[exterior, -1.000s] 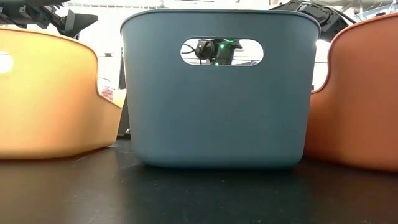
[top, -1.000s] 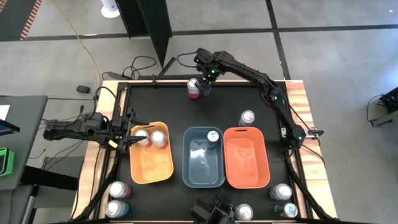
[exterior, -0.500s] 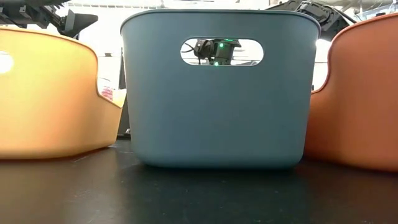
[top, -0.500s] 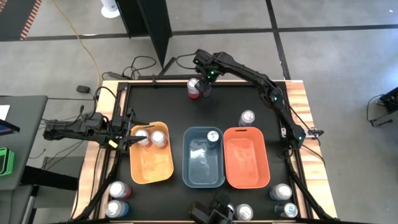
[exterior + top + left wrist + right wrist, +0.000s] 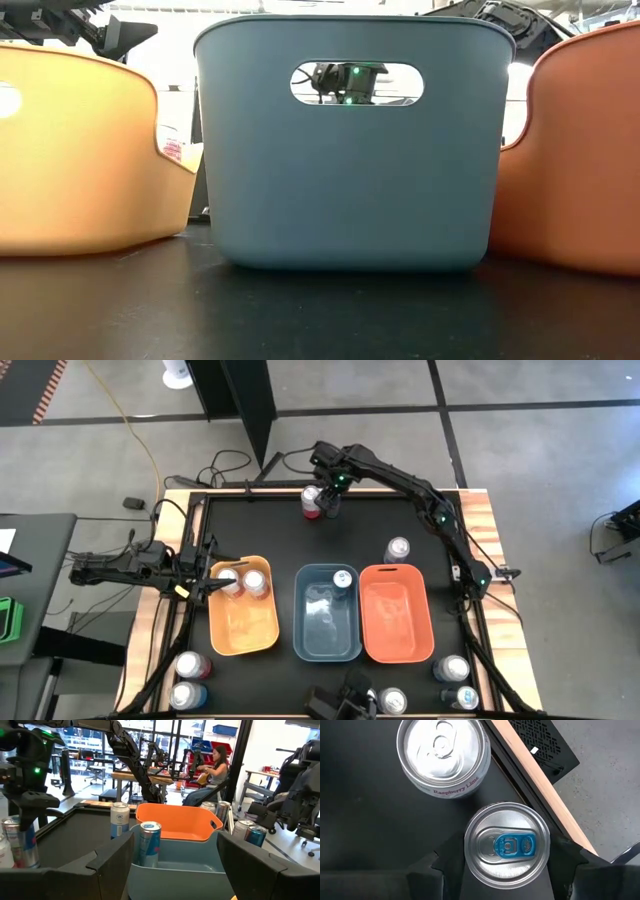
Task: Sort soda cans
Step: Put the top blue soda can into the blue bin
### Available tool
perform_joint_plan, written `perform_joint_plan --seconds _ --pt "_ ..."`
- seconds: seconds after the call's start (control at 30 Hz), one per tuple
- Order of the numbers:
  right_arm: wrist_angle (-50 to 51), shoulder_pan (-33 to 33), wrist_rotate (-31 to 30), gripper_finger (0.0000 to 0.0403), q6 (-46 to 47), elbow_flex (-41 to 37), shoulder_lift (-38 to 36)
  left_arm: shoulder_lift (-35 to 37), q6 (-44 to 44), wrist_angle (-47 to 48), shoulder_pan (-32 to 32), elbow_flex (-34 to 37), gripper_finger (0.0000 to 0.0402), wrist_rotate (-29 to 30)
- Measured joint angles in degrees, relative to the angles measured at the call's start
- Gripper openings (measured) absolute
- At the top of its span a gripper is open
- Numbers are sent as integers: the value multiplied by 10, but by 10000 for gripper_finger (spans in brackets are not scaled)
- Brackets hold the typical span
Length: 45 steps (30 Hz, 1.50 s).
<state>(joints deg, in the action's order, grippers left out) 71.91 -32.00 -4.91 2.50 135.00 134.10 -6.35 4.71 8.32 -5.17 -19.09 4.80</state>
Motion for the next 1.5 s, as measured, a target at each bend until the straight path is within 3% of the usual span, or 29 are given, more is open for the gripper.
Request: perform_joint_plan --seconds 0.4,0.77,1.17,1.5 --pt "29 25 -16 212 -11 -1 -36 0 0 0 0 0 279 0" --pt "53 75 -31 212 -1 -1 -132 0 -1 0 0 0 279 0" --pt "67 238 -31 212 8 0 -220 0 -3 4 0 0 279 1" --pt "60 365 -28 212 35 -2 -200 0 5 -3 0 0 279 2"
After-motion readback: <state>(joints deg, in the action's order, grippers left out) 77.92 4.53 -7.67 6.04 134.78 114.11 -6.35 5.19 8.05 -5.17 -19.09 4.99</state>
